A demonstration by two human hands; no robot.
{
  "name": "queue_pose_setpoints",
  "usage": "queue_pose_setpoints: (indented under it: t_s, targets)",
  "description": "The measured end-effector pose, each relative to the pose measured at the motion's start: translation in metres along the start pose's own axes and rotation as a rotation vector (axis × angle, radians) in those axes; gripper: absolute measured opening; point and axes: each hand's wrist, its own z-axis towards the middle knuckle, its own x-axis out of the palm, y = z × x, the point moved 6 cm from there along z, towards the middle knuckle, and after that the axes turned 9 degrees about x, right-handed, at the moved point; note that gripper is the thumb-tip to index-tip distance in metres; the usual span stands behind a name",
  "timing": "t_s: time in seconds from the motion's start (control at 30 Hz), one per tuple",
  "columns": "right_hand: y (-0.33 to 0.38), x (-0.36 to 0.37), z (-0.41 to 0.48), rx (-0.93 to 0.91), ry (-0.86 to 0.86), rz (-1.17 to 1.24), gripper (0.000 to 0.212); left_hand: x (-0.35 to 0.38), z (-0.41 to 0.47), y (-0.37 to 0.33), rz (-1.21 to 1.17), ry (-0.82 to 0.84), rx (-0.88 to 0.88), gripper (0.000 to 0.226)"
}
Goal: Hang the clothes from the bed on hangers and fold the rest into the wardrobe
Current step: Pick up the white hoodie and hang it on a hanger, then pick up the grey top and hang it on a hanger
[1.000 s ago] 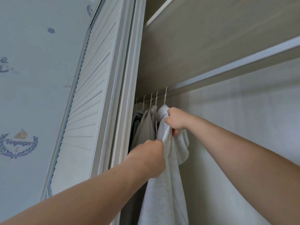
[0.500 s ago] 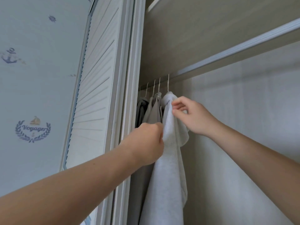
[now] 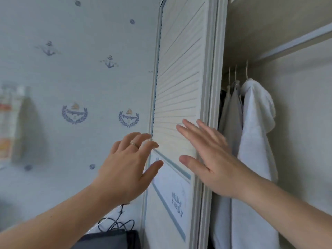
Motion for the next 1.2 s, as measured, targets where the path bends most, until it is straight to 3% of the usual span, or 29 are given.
queue_pose_setpoints:
  t_s: [0.27,0.47,0.83,1.03,1.2]
  targets:
    - [0.178,0.120,-0.043,-0.108,0.255,0.167,0.070,-0.061,-0.221,0.078,0.098,0.191,-0.333,0.075]
    - [0.344,0.200,-0.103,-0.291,0.452,0.290,0.072,-0.113,-0.437,0.103,0.183,0.313,-0.713,0.078]
    - [0.621,0.284,-0.273,-0.711,0.877,0.525,0.071,-0.203,-0.765,0.018,0.215,0.428,-1.524,0.083]
    - [0.729,0.297,-0.355,-0.985,1.054,0.567,0.073,-0.252,-0.864,-0.035,0.275,0.392,-1.899,0.094]
    - [0.809,0.303,-0.387,-1.131,1.093,0.605,0.072,-0.283,-0.921,-0.042,0.331,0.371,-2.070,0.091]
